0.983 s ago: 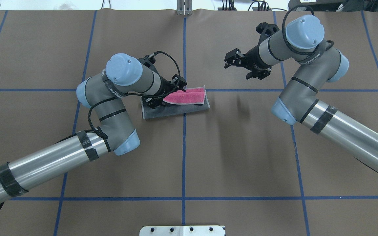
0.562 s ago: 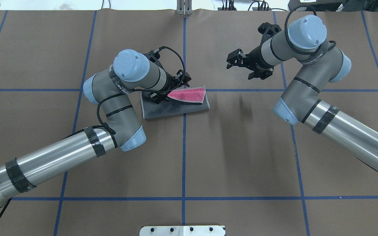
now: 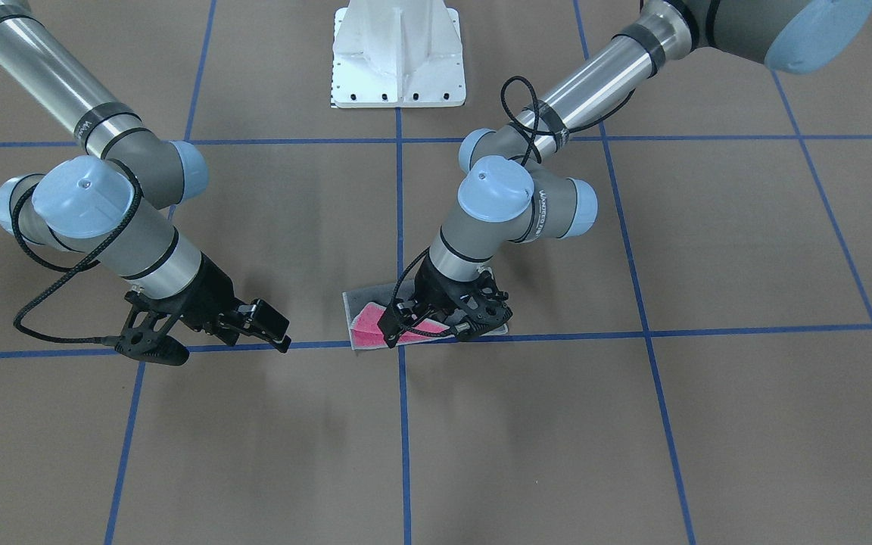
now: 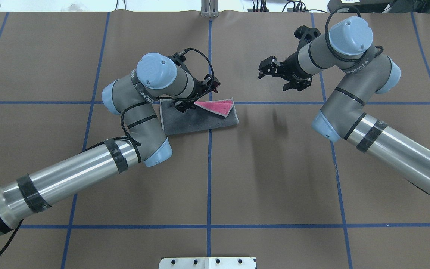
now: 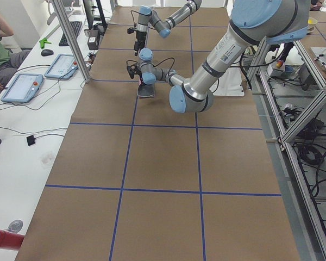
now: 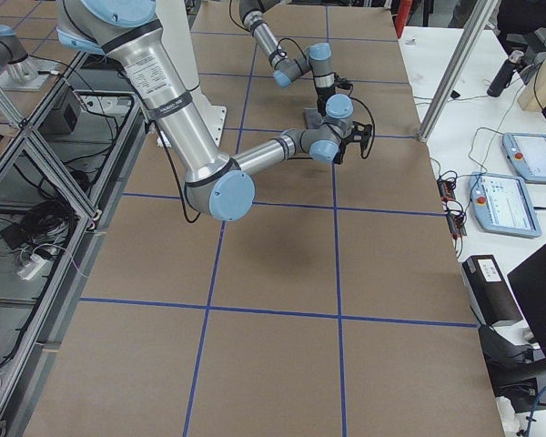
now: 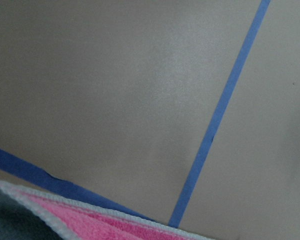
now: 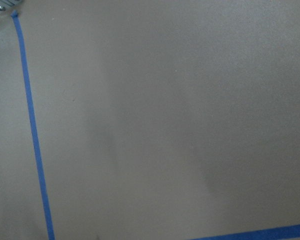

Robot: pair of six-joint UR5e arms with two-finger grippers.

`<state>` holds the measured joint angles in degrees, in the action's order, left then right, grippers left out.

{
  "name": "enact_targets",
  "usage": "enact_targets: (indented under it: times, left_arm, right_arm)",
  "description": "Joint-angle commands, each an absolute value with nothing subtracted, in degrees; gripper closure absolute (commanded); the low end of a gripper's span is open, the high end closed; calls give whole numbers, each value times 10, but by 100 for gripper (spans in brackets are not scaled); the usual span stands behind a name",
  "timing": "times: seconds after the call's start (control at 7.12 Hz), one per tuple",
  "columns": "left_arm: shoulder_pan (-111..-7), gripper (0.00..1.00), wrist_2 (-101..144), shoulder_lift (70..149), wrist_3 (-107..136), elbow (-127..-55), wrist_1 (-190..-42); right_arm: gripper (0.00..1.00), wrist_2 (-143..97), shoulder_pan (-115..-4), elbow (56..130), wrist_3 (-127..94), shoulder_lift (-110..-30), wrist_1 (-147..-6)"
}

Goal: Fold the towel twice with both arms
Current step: 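Press the left gripper along the folded towel edge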

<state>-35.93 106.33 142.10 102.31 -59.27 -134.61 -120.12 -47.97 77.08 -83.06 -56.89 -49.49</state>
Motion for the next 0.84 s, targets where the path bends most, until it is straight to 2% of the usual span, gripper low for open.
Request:
enact_targets:
  times: [0.0, 0.7]
  left_arm:
    - [-371, 0, 1062, 1440, 1023, -557, -1362]
    - [-374, 0, 1062, 1474, 1023, -516, -1378]
  right_arm:
    - [0, -1207, -482, 771, -831, -570, -494]
    - [0, -1231, -496, 773, -831, -570, -494]
